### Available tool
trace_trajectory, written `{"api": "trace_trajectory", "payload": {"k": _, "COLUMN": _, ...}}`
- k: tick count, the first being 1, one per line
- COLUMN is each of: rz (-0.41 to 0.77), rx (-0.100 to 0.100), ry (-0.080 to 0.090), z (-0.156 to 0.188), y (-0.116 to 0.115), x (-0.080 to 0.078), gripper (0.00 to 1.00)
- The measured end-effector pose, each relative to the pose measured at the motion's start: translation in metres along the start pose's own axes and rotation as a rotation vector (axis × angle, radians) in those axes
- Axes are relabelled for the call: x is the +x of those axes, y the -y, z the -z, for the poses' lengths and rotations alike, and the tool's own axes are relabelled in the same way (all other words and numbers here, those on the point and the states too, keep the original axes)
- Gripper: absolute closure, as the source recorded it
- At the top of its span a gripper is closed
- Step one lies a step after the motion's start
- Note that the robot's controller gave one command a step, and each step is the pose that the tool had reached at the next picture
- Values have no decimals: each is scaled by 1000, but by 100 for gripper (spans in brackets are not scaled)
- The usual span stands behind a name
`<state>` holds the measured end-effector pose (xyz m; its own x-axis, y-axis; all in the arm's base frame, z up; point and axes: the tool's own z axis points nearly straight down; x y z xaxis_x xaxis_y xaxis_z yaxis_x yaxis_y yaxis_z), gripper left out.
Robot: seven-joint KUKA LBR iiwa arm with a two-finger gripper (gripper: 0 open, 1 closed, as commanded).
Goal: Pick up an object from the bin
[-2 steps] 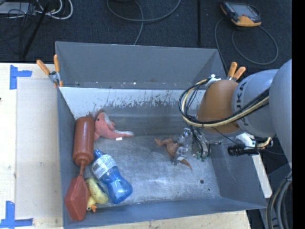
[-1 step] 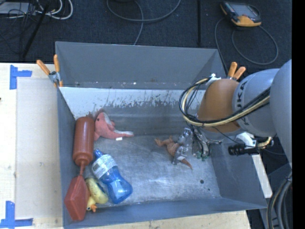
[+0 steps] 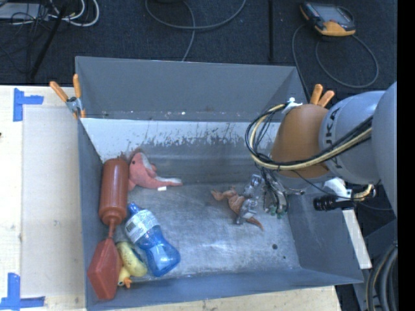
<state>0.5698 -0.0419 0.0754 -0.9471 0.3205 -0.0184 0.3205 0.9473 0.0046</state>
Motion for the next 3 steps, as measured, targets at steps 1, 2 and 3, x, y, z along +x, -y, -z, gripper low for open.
{"api": "trace_trajectory", "payload": {"k": 1, "rz": 1, "rx": 3, "ry": -16, "z": 16, "y": 0, "x": 1, "gripper": 100}}
{"api": "trace_trajectory", "payload": {"k": 2, "rz": 1, "rx": 5, "ry": -20, "z": 29, "y": 0, "x": 1, "gripper": 100}}
{"api": "trace_trajectory", "payload": {"k": 3, "rz": 1, "rx": 6, "ry": -24, "z": 49, "y": 0, "x": 2, "gripper": 100}}
